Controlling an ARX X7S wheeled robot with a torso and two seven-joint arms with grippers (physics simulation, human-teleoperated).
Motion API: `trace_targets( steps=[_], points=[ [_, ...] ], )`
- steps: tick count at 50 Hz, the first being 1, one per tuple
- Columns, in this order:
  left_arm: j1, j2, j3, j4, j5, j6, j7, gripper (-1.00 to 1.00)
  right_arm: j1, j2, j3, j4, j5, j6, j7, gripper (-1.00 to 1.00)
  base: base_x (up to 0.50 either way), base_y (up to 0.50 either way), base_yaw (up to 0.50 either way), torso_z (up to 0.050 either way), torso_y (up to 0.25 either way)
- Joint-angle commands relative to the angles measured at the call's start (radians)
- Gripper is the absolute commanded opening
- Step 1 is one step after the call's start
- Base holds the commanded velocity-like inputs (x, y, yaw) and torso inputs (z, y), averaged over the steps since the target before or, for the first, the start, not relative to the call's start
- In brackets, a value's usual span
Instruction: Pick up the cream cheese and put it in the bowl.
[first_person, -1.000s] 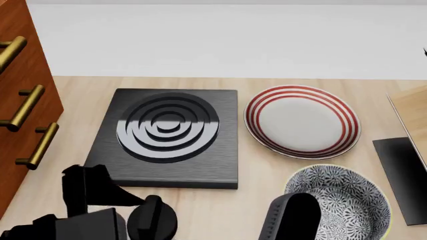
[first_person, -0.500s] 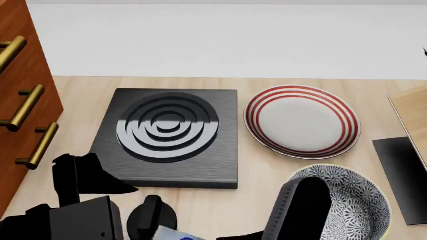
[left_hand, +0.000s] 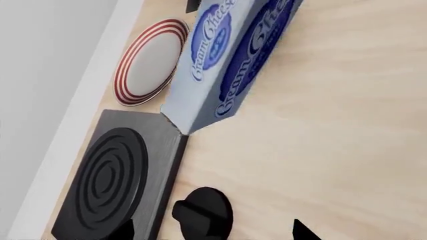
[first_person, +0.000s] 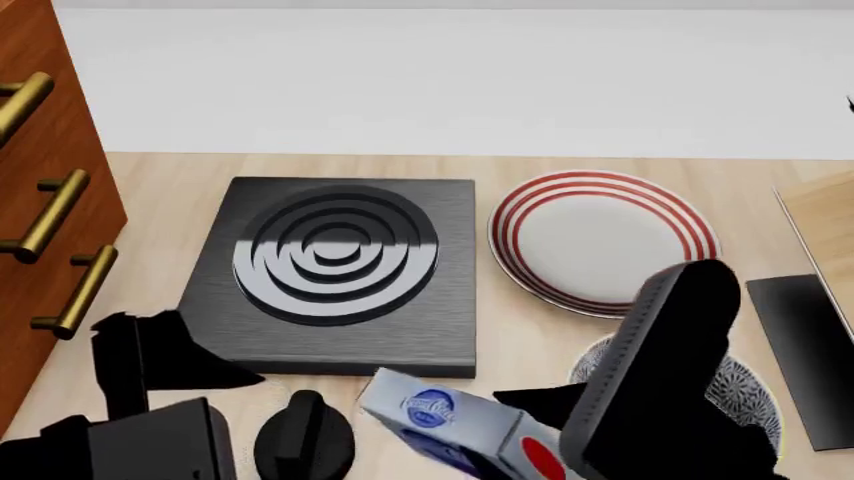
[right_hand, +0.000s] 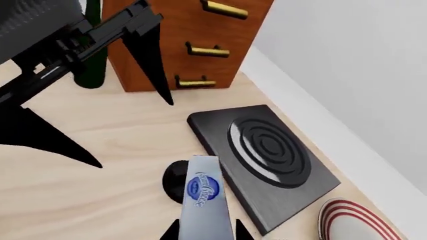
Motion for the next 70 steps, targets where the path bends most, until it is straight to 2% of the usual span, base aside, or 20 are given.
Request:
trace_targets(
  steps=[1, 15, 23, 26, 29, 33, 39, 41, 43, 45, 48, 51, 53, 55, 57, 58, 59, 61, 65, 70],
  points=[
    [0.004, -0.009, -0.005, -0.008, -0.001, 0.013, -0.006, 1.00, 0.043, -0.037, 0.038, 0.080, -0.004, 0.013, 0.056, -1.00, 0.00, 0.00, 0.00, 0.000, 0.000],
    [0.023, -0.022, -0.003, -0.041, 0.015, 0.060, -0.010, 1.00, 0.068, -0.066, 0.072, 0.132, 0.026, 0.022, 0.103, -1.00, 0.00, 0.00, 0.00, 0.000, 0.000],
    [0.109, 0.009, -0.101, -0.069, 0.017, 0.107, -0.121, 1.00, 0.099, -0.131, 0.102, 0.212, 0.038, 0.061, 0.232, -1.00, 0.00, 0.00, 0.00, 0.000, 0.001],
    [0.148, 0.019, -0.094, -0.126, 0.065, 0.168, -0.149, 1.00, 0.108, -0.160, 0.101, 0.220, 0.058, 0.114, 0.317, -1.00, 0.00, 0.00, 0.00, 0.000, 0.000],
    [0.171, 0.032, -0.130, -0.161, 0.061, 0.195, -0.167, 1.00, 0.083, -0.166, 0.109, 0.208, 0.052, 0.086, 0.322, -1.00, 0.00, 0.00, 0.00, 0.000, 0.000],
    [0.220, 0.035, -0.118, -0.183, 0.125, 0.281, -0.208, 1.00, 0.098, -0.223, 0.148, 0.249, 0.118, 0.134, 0.444, -1.00, 0.00, 0.00, 0.00, 0.000, 0.000],
    [0.261, 0.078, -0.143, -0.241, 0.172, 0.338, -0.285, 1.00, 0.063, -0.265, 0.191, 0.273, 0.169, 0.129, 0.521, -1.00, 0.00, 0.00, 0.00, 0.000, 0.000],
    [0.296, 0.086, -0.143, -0.253, 0.210, 0.402, -0.317, 1.00, 0.027, -0.275, 0.195, 0.253, 0.121, 0.090, 0.556, -1.00, 0.00, 0.00, 0.00, 0.000, 0.000],
    [0.293, 0.097, -0.153, -0.261, 0.181, 0.377, -0.309, 1.00, 0.024, -0.277, 0.201, 0.258, 0.129, 0.090, 0.560, -1.00, 0.00, 0.00, 0.00, 0.005, 0.005],
    [0.340, 0.121, -0.201, -0.240, 0.192, 0.414, -0.388, 1.00, 0.009, -0.292, 0.242, 0.278, 0.159, 0.084, 0.606, -1.00, 0.00, 0.00, 0.00, 0.000, 0.000],
    [0.377, 0.120, -0.200, -0.217, 0.211, 0.445, -0.419, 1.00, -0.003, -0.282, 0.223, 0.263, 0.115, 0.076, 0.615, -1.00, 0.00, 0.00, 0.00, 0.000, 0.000],
    [0.441, 0.131, -0.280, -0.186, 0.153, 0.496, -0.448, 1.00, -0.020, -0.287, 0.236, 0.283, 0.125, 0.067, 0.615, -1.00, 0.00, 0.00, 0.00, 0.000, 0.000],
    [0.450, 0.153, -0.315, -0.201, 0.134, 0.477, -0.489, 1.00, -0.037, -0.289, 0.238, 0.288, 0.119, 0.066, 0.633, -1.00, 0.00, 0.00, 0.00, 0.000, 0.000],
    [0.452, 0.152, -0.302, -0.199, 0.164, 0.487, -0.506, 1.00, -0.047, -0.286, 0.243, 0.283, 0.136, 0.072, 0.636, -1.00, 0.00, 0.00, 0.00, 0.000, 0.000],
    [0.474, 0.148, -0.287, -0.189, 0.261, 0.564, -0.564, 1.00, -0.079, -0.278, 0.255, 0.249, 0.124, 0.059, 0.664, -1.00, 0.00, 0.00, 0.00, 0.000, 0.000],
    [0.481, 0.154, -0.300, -0.195, 0.263, 0.577, -0.574, 1.00, -0.098, -0.275, 0.273, 0.237, 0.140, 0.052, 0.668, -1.00, 0.00, 0.00, 0.00, 0.000, 0.000],
    [0.472, 0.158, -0.315, -0.200, 0.200, 0.537, -0.543, 1.00, -0.105, -0.273, 0.276, 0.233, 0.139, 0.052, 0.677, -1.00, 0.00, 0.00, 0.00, 0.000, 0.000],
    [0.484, 0.161, -0.309, -0.201, 0.243, 0.566, -0.577, 1.00, -0.133, -0.273, 0.299, 0.223, 0.145, 0.032, 0.683, -1.00, 0.00, 0.00, 0.00, 0.000, 0.005],
    [0.539, 0.165, -0.339, -0.150, 0.187, 0.570, -0.588, 1.00, -0.204, -0.276, 0.338, 0.179, 0.148, -0.017, 0.689, -1.00, 0.00, 0.00, 0.00, 0.000, 0.000],
    [0.579, 0.154, -0.351, -0.095, 0.190, 0.595, -0.614, 1.00, -0.254, -0.265, 0.354, 0.106, 0.122, -0.034, 0.733, -1.00, 0.00, 0.00, 0.00, 0.000, 0.000]
  ],
)
